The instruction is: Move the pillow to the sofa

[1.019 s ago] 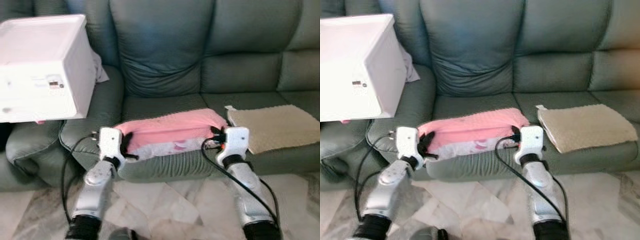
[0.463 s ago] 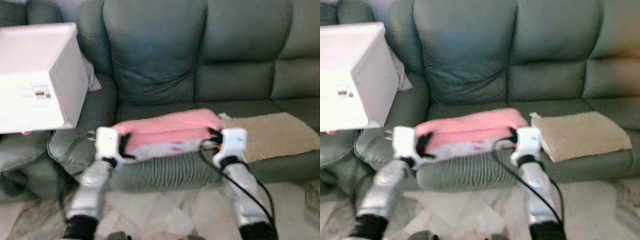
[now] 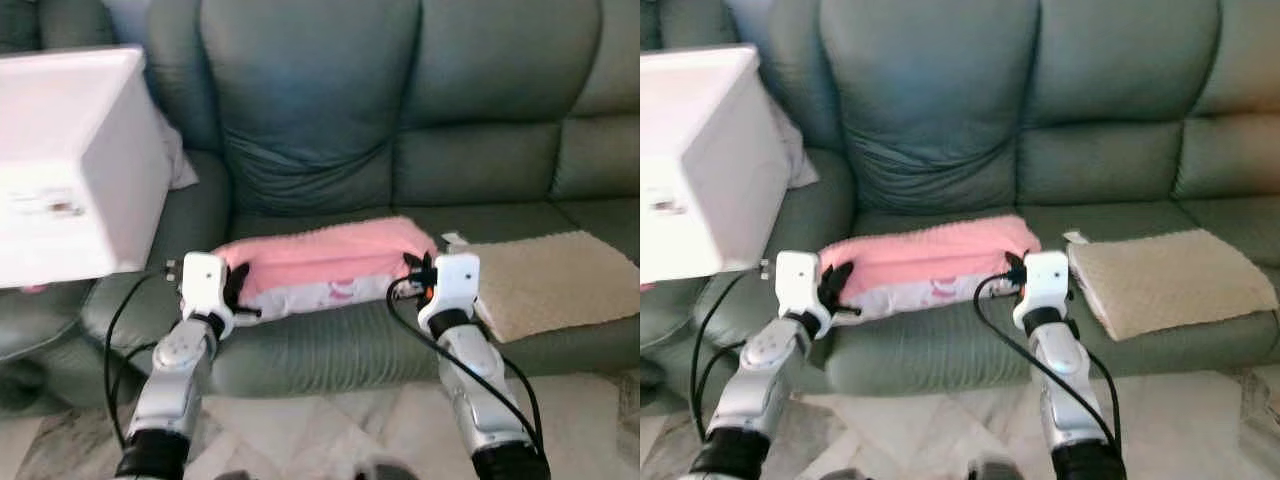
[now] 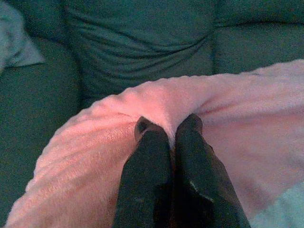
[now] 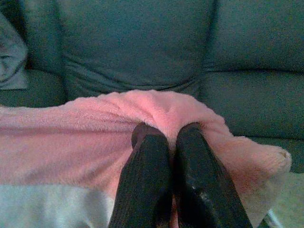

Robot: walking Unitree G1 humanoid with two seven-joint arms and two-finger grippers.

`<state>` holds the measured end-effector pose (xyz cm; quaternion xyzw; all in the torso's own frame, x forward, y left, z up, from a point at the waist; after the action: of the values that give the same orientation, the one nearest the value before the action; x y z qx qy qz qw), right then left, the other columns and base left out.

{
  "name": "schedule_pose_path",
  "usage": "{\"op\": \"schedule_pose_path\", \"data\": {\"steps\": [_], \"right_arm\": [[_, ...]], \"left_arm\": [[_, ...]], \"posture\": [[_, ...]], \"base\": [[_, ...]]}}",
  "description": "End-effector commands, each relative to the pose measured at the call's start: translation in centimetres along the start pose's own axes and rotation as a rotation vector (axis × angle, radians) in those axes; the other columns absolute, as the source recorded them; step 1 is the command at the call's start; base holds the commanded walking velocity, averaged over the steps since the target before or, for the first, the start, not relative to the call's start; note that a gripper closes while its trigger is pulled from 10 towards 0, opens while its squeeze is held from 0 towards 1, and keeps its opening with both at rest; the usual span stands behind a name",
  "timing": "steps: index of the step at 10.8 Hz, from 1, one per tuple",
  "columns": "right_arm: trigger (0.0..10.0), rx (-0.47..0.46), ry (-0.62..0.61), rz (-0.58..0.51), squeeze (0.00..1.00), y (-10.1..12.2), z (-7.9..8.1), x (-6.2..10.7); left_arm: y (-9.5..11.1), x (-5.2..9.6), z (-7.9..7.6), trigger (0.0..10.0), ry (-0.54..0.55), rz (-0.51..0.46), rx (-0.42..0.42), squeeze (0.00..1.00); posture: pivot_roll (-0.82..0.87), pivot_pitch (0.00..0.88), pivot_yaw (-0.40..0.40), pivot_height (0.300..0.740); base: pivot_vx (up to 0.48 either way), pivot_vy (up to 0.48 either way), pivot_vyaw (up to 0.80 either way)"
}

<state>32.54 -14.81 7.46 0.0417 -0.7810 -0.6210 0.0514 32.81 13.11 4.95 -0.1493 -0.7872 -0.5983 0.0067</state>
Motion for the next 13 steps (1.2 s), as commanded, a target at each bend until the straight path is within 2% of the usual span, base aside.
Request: {"op": "schedule_pose_path", "data": {"steps": [1,4,5,6,7,9,11,13], "right_arm": [[10.0,0.014,-0.048,-0.007,0.0,0.2,-1.8,0.1],[10.0,0.018,-0.063,0.0,0.0,-0.1,-2.3,1.0],[10.0,0.012,-0.077,0.005,0.0,-0.4,-2.6,1.7],[10.0,0.002,-0.104,0.027,0.0,-1.0,-3.0,2.7],[10.0,0.001,-0.107,0.03,0.0,-1.2,-3.1,2.8],[10.0,-0.005,-0.086,0.048,0.0,-1.6,-2.1,3.1],[10.0,-0.001,-0.063,0.049,0.0,-1.5,-1.4,2.9],[10.0,0.013,-0.048,0.053,0.0,-1.7,-1.1,3.0]], "left_arm": [[0.3,-0.1,-0.5,10.0,-0.011,-0.015,-0.002,0.0],[0.3,0.2,0.1,10.0,0.003,-0.016,-0.01,0.0],[0.2,0.8,1.1,10.0,0.033,-0.013,-0.015,0.0],[-0.3,1.8,2.8,10.0,0.088,-0.001,-0.014,0.0],[-0.3,1.9,3.1,10.0,0.097,0.001,-0.011,0.0],[0.1,2.0,3.0,10.0,0.094,-0.012,-0.019,0.0],[0.7,1.7,3.2,10.0,0.1,-0.021,-0.039,0.0],[1.1,1.5,3.5,10.0,0.108,-0.028,-0.044,0.0]], "posture": [[-0.05,0.0,-0.012,0.74],[-0.05,0.0,-0.012,0.74],[-0.05,0.0,-0.012,0.74],[-0.05,0.0,-0.015,0.74],[-0.05,0.0,-0.015,0.74],[-0.03,0.0,-0.017,0.74],[-0.03,0.0,-0.01,0.74],[-0.03,0.0,-0.007,0.74]], "base": [[0.368,0.0,0.0],[0.371,0.0,0.0],[0.371,0.0,0.0],[0.375,0.0,0.0],[0.375,0.0,0.0],[0.319,0.0,0.0],[0.0,0.0,0.0],[0.0,0.0,0.7]]}}
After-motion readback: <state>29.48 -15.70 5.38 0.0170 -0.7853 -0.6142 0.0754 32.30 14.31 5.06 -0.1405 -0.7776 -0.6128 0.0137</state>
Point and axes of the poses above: a point about 5 cm out from each wrist's last joint towards the gripper, its own x axis pointing back from the gripper into the wrist, its own y axis along the axis of the wrist's last joint, z = x × y, the point moved 5 cm from there along -x, pointing out of the wrist towards the gripper, and after that the axes turned 11 degrees about x, right-handed, at the moved point
